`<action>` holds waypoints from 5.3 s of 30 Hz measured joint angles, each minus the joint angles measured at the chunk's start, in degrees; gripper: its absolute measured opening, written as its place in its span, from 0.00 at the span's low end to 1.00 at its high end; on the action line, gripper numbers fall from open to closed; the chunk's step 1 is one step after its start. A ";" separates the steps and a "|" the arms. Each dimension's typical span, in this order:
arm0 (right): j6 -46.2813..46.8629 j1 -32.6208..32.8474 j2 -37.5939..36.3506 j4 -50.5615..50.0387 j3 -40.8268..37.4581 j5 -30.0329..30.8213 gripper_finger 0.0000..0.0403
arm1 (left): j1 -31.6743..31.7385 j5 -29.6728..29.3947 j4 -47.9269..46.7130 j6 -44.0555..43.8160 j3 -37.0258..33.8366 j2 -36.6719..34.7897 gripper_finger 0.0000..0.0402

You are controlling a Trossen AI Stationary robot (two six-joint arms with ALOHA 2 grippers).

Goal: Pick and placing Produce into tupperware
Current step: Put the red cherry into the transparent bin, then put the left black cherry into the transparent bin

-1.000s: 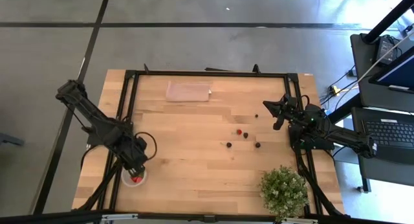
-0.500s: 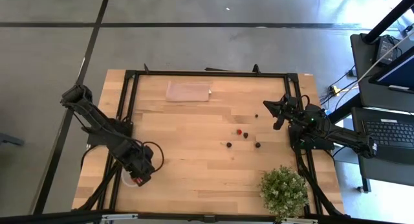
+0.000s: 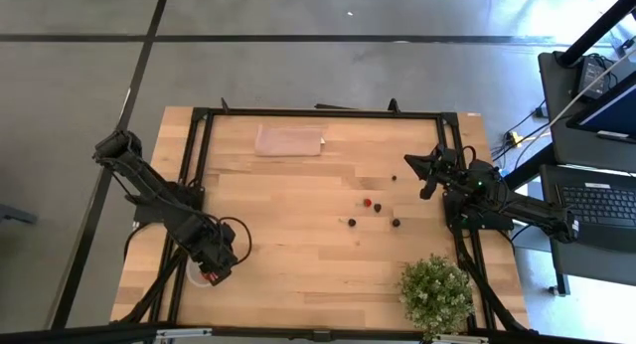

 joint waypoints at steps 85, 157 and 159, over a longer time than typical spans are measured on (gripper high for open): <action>-1.73 0.00 -0.01 -1.99 0.00 -0.04 0.03 | 42.30 -11.86 87.87 92.19 5.69 35.26 0.48; -2.28 0.00 0.01 -4.24 -0.01 -0.04 0.03 | 39.47 -11.01 100.66 82.46 12.61 51.30 0.58; -1.58 -0.02 0.01 -4.30 -0.01 -0.04 0.03 | 39.52 -10.99 99.05 81.96 12.46 51.47 0.58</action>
